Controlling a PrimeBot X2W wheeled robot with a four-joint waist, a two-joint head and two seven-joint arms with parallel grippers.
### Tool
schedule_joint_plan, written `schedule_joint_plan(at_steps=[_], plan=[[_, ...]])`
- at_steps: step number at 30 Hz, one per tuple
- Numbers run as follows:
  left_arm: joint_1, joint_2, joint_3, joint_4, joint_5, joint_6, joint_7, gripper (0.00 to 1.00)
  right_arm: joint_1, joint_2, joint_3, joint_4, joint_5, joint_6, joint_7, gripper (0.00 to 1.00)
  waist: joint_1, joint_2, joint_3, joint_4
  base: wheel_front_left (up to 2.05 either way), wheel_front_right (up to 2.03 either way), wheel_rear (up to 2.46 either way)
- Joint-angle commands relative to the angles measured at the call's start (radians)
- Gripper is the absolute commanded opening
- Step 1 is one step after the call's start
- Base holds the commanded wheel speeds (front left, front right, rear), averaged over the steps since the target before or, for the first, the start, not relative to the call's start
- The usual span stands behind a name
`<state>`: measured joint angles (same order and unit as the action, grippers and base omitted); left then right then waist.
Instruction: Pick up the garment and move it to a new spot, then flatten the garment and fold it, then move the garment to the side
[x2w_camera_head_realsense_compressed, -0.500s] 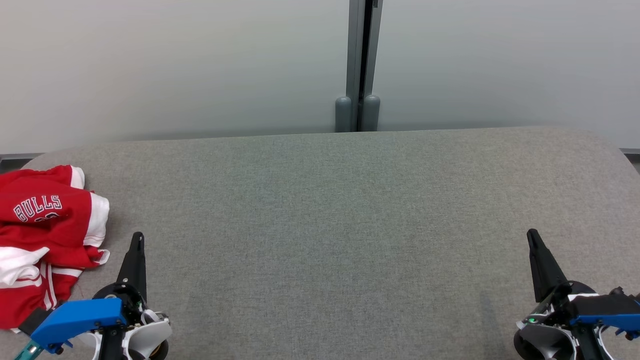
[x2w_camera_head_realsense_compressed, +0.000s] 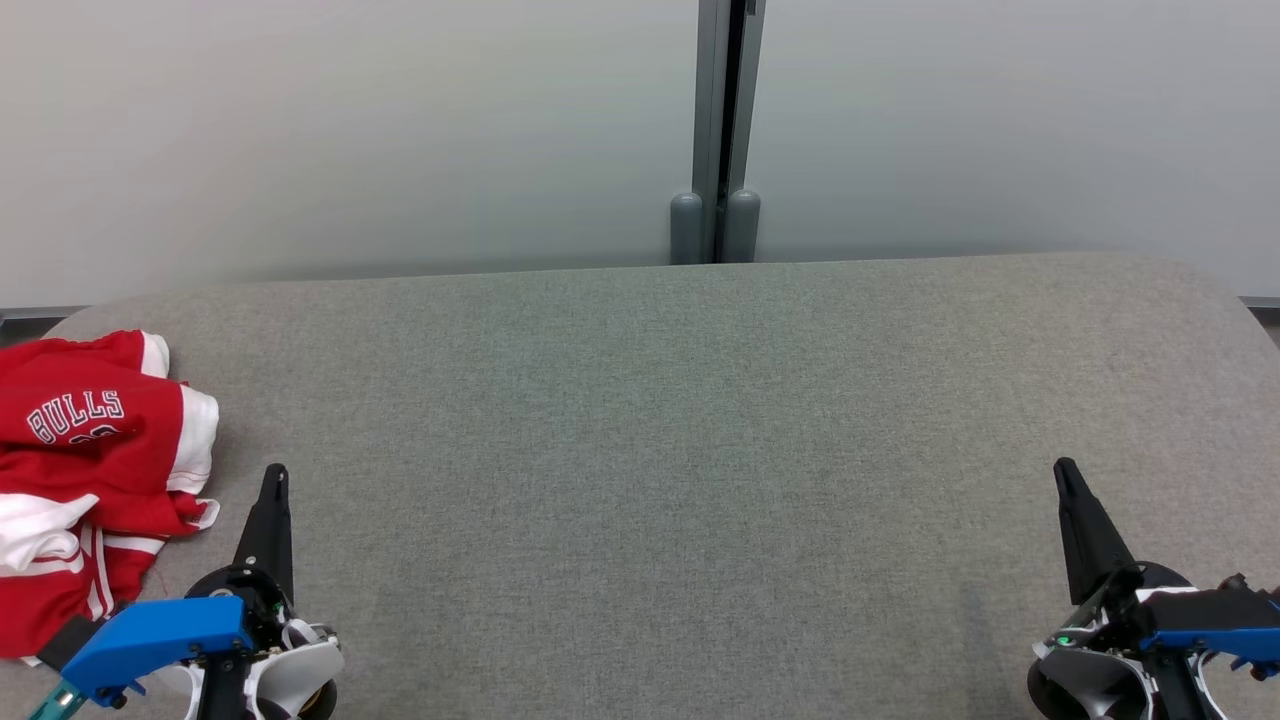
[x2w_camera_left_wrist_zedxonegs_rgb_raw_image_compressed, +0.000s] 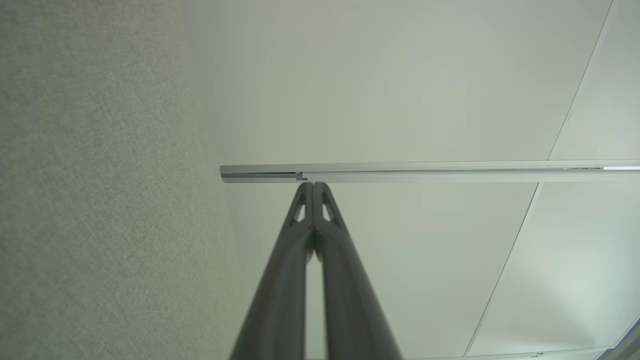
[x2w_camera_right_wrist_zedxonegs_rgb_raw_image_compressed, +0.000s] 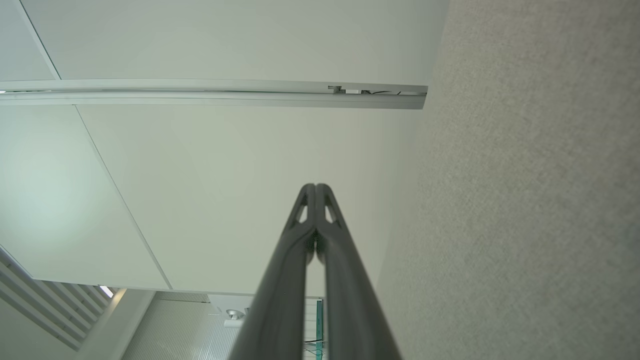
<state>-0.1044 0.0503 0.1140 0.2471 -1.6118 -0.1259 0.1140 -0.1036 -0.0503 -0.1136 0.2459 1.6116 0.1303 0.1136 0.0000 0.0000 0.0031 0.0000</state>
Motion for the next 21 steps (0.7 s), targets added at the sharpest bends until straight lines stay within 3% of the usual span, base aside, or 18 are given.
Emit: schedule_joint_plan(at_steps=[1, 12, 13, 21], plan=[[-0.01, 0.0, 0.001, -0.004, -0.003, -0.01, 0.003, 0.0, -0.011, 0.0, -0.001, -0.002, 0.003, 0.001, 0.004, 0.0, 0.0, 0.0, 0.0, 0.0, 0.0, 0.0, 0.0], [0.0, 0.0, 0.0, 0.0, 0.0, 0.0, 0.0, 0.0, 0.0, 0.0, 0.0, 0.0, 0.0, 0.0, 0.0, 0.0, 0.0, 0.0, 0.0, 0.0, 0.0, 0.0, 0.0], [0.003, -0.001, 0.0, 0.006, 0.0, 0.001, -0.002, 1.0, 0.004, 0.001, 0.001, 0.005, 0.0, 0.0, -0.001, 1.0, 0.0, 0.0, 0.0, 0.0, 0.0, 0.0, 0.0], [0.039, -0.005, -0.012, 0.015, 0.018, 0.002, -0.027, 1.0, 0.037, 0.007, 0.015, 0.023, -0.013, -0.001, -0.027, 1.0, 0.0, 0.0, 0.001, 0.0, 0.0, 0.0, 0.0]])
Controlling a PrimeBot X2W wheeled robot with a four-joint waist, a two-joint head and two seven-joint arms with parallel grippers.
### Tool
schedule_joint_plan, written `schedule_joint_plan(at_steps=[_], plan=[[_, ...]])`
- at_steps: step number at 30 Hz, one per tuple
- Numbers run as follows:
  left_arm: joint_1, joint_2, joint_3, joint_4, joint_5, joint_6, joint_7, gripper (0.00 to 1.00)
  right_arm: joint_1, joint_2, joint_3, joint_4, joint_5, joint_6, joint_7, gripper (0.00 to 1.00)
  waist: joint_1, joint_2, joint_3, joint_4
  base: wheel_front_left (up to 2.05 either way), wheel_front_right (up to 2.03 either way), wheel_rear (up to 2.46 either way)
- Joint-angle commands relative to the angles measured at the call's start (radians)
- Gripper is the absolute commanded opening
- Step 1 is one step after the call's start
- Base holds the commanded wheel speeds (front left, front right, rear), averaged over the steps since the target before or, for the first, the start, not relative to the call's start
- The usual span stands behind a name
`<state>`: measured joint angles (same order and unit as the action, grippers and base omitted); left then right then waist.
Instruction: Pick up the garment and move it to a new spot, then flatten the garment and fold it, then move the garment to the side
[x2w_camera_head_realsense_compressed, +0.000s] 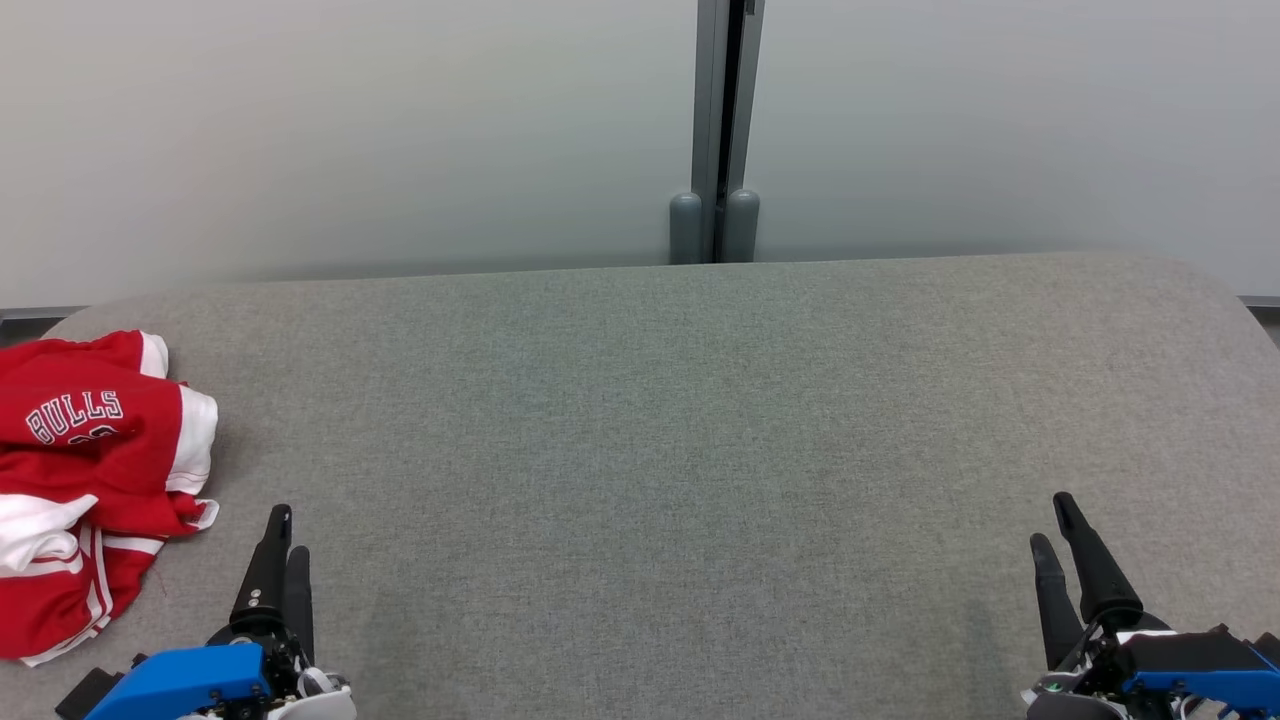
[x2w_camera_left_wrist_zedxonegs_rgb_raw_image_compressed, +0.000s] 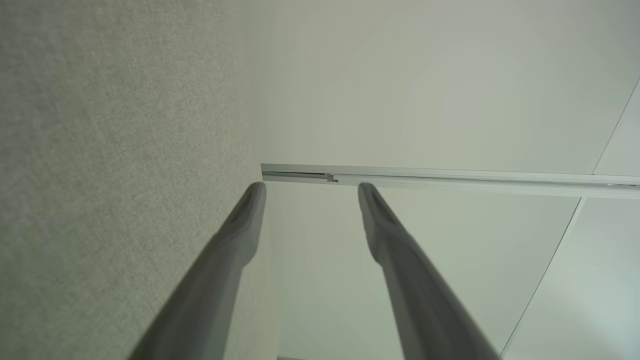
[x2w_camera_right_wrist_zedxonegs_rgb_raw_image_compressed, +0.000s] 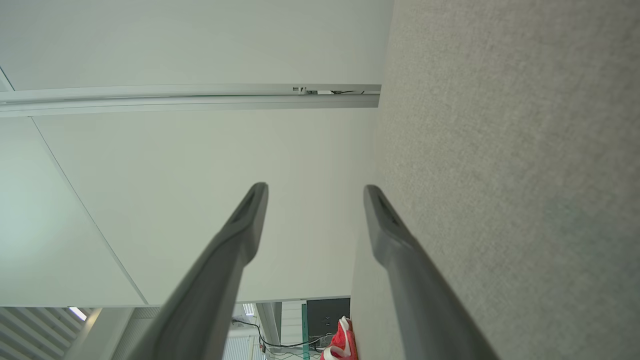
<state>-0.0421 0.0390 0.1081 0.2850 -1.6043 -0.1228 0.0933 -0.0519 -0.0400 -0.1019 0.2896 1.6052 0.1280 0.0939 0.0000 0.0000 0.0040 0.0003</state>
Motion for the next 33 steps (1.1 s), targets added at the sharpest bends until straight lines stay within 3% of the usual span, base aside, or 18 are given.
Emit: schedule_joint_plan(at_steps=[1, 18, 33], plan=[[-0.023, 0.007, -0.008, -0.027, 0.018, -0.001, -0.011, 1.0, -0.013, -0.004, 0.005, -0.023, -0.013, 0.001, -0.012, 1.0, 0.0, 0.0, 0.0, 0.0, 0.0, 0.0, 0.0], [-0.028, 0.008, -0.022, -0.085, 0.228, 0.011, -0.081, 1.0, -0.003, -0.006, 0.044, -0.069, -0.219, 0.001, -0.082, 1.0, 0.0, 0.0, 0.005, 0.0, 0.0, 0.0, 0.0], [-0.015, 0.01, -0.062, -0.136, 0.563, 0.064, -0.147, 1.0, 0.009, -0.007, 0.051, -0.106, -0.476, 0.002, -0.148, 1.0, 0.0, 0.0, 0.005, 0.003, 0.0, 0.0, 0.0]])
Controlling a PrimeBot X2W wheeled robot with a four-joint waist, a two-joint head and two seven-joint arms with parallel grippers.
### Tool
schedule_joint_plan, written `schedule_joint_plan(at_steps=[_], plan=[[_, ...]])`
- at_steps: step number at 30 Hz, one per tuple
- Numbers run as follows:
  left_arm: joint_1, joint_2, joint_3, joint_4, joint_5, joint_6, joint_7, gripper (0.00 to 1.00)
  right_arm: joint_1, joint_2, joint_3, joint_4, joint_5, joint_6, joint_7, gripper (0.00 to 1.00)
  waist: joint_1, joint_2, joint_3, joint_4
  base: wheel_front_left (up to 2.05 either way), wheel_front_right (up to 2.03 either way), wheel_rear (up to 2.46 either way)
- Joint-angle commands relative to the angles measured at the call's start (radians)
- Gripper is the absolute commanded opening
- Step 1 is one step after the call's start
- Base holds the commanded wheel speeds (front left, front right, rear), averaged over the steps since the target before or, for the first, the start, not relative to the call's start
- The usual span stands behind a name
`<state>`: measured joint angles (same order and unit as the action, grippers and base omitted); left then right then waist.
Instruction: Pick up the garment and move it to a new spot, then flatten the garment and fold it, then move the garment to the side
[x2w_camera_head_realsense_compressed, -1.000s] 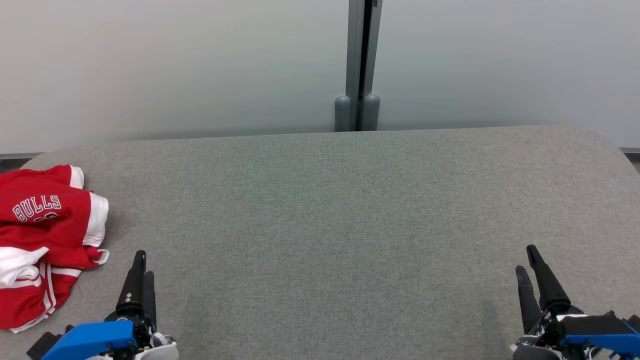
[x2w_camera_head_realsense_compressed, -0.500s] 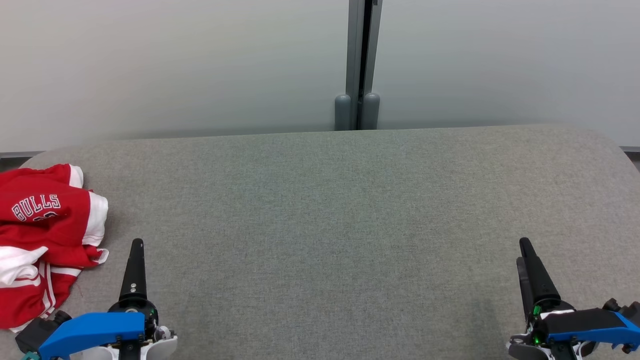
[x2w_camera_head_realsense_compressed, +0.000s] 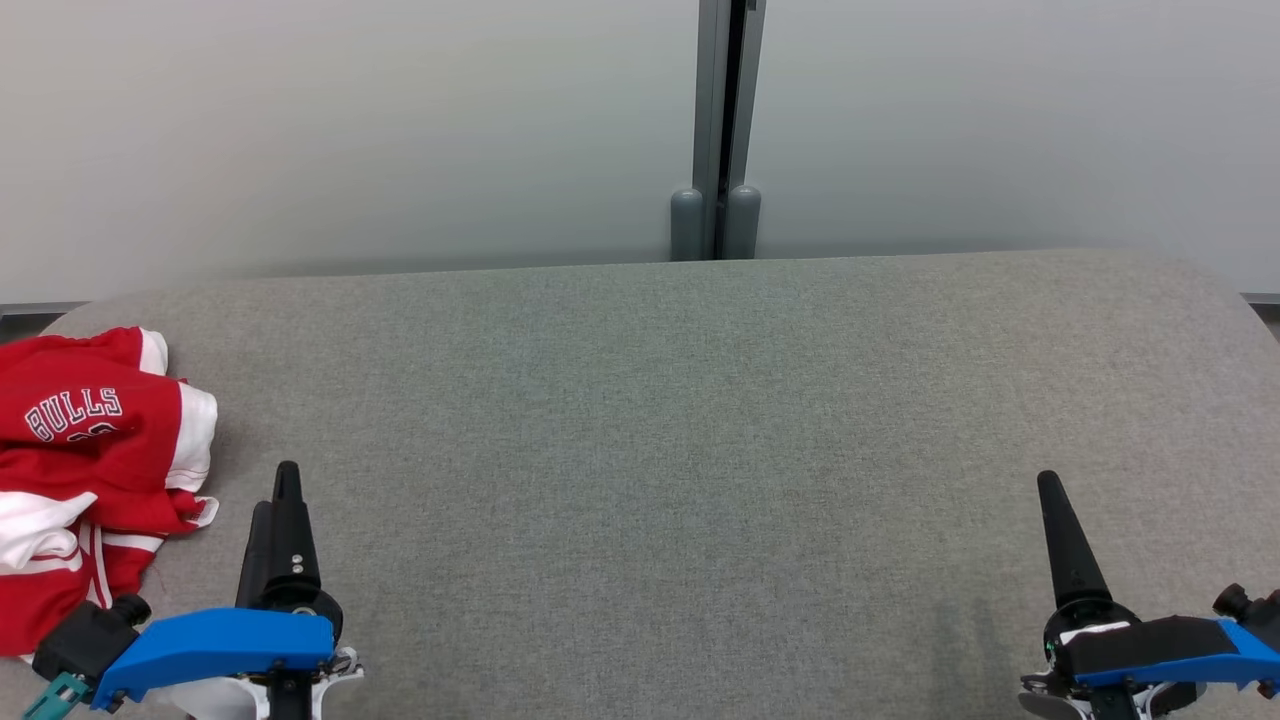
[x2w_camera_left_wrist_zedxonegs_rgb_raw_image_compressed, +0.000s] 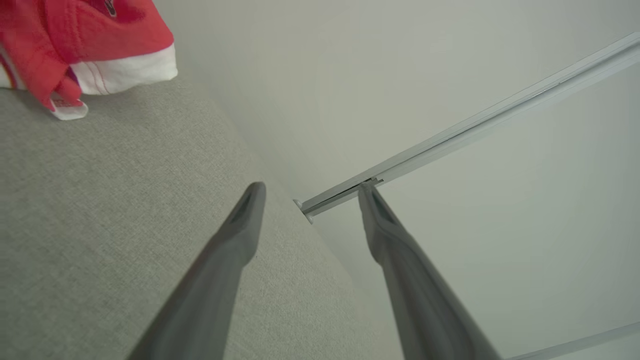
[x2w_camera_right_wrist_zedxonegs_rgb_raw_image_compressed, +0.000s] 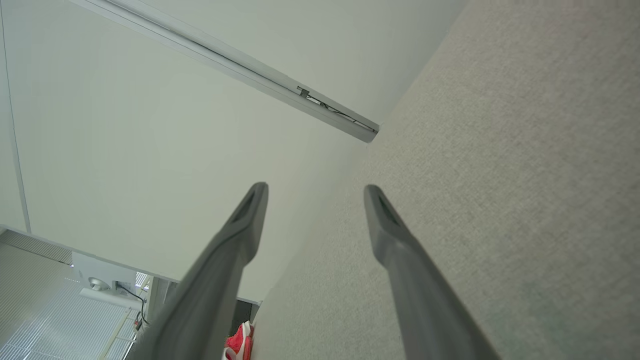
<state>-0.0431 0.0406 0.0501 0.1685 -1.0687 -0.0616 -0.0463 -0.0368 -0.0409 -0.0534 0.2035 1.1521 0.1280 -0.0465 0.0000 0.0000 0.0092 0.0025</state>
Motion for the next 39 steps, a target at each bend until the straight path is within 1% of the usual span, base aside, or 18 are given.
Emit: schedule_joint_plan(at_steps=[1, 4, 5, 13, 23, 39], plan=[[-0.013, 0.008, -0.007, -0.02, 0.047, 0.006, -0.011, 1.0, -0.005, -0.007, 0.004, -0.021, -0.042, 0.002, -0.011, 1.0, 0.0, 0.0, 0.0, 0.0, 0.0, 0.0, 0.0], [-0.011, 0.009, -0.014, -0.024, 0.104, 0.011, -0.021, 1.0, -0.003, -0.007, 0.009, -0.026, -0.098, 0.002, -0.021, 1.0, 0.0, 0.0, 0.0, 0.001, 0.0, 0.0, 0.0], [-0.011, 0.009, -0.014, -0.024, 0.104, 0.011, -0.021, 1.0, -0.003, -0.007, 0.009, -0.026, -0.098, 0.002, -0.021, 1.0, 0.0, 0.0, 0.0, 0.001, 0.0, 0.0, 0.0], [-0.005, 0.009, -0.031, -0.018, 0.253, 0.016, -0.048, 1.0, 0.002, -0.008, 0.022, -0.034, -0.229, 0.002, -0.048, 1.0, 0.0, 0.0, -0.001, 0.001, 0.0, 0.0, 0.0], [-0.003, 0.01, -0.048, 0.001, 0.423, 0.03, -0.077, 1.0, 0.009, -0.009, 0.034, -0.038, -0.358, 0.002, -0.077, 1.0, 0.0, 0.0, -0.002, 0.003, 0.0, 0.0, 0.0], [-0.007, 0.016, -0.062, 0.051, 0.615, 0.044, -0.12, 1.0, 0.012, -0.01, 0.048, -0.005, -0.564, 0.003, -0.12, 1.0, 0.0, 0.0, -0.007, 0.002, 0.0, 0.0, 0.0]])
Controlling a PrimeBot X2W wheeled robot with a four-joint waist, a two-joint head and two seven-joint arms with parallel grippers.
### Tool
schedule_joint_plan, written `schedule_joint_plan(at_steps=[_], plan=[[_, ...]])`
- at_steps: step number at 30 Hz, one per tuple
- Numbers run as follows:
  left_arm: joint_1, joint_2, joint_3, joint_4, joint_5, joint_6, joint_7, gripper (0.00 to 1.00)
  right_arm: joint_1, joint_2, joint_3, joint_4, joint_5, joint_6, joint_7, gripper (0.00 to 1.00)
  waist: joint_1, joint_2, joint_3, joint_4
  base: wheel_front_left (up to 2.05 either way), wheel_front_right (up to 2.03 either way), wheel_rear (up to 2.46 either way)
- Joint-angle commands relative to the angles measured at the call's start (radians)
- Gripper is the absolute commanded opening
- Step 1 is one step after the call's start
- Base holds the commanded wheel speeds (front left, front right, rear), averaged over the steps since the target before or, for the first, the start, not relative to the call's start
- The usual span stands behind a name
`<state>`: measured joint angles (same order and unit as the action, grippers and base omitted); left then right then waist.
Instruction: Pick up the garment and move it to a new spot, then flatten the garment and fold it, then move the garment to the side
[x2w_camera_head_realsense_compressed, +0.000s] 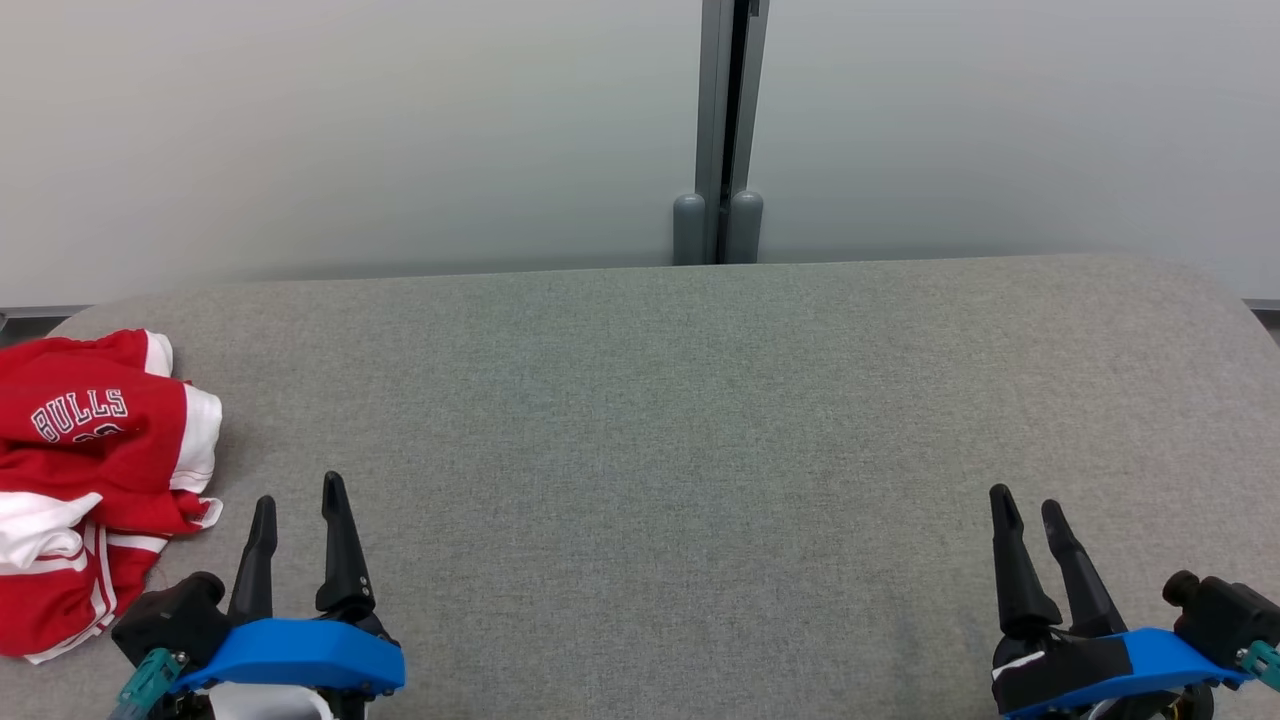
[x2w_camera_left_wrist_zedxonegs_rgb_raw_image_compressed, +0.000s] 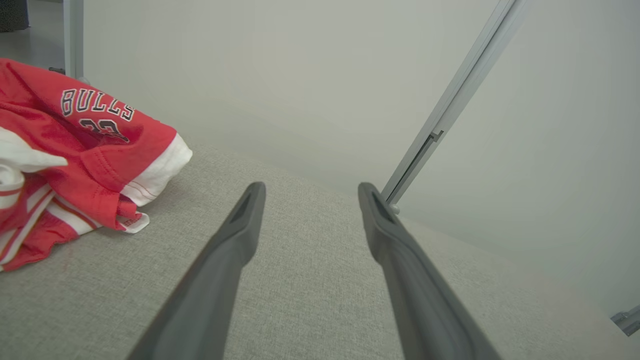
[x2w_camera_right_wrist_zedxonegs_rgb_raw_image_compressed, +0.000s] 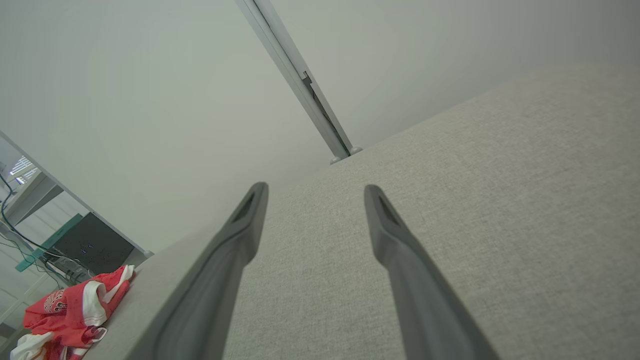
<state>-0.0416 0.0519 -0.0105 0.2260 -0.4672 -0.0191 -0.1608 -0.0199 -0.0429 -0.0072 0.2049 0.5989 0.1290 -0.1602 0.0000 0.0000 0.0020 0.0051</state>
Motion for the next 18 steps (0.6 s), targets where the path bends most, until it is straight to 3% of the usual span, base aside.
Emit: schedule_joint_plan(at_steps=[1, 18], plan=[[-0.01, 0.005, -0.003, -0.002, 0.024, 0.002, -0.009, 1.0, -0.004, -0.008, 0.0, -0.004, -0.026, 0.002, -0.01, 1.0, 0.0, 0.0, 0.0, 0.0, 0.0, 0.0, 0.0], [-0.016, 0.009, -0.022, 0.035, 0.183, 0.023, -0.047, 1.0, 0.0, -0.01, 0.011, 0.025, -0.211, 0.002, -0.048, 1.0, 0.0, 0.0, -0.004, 0.005, 0.0, 0.0, 0.0]])
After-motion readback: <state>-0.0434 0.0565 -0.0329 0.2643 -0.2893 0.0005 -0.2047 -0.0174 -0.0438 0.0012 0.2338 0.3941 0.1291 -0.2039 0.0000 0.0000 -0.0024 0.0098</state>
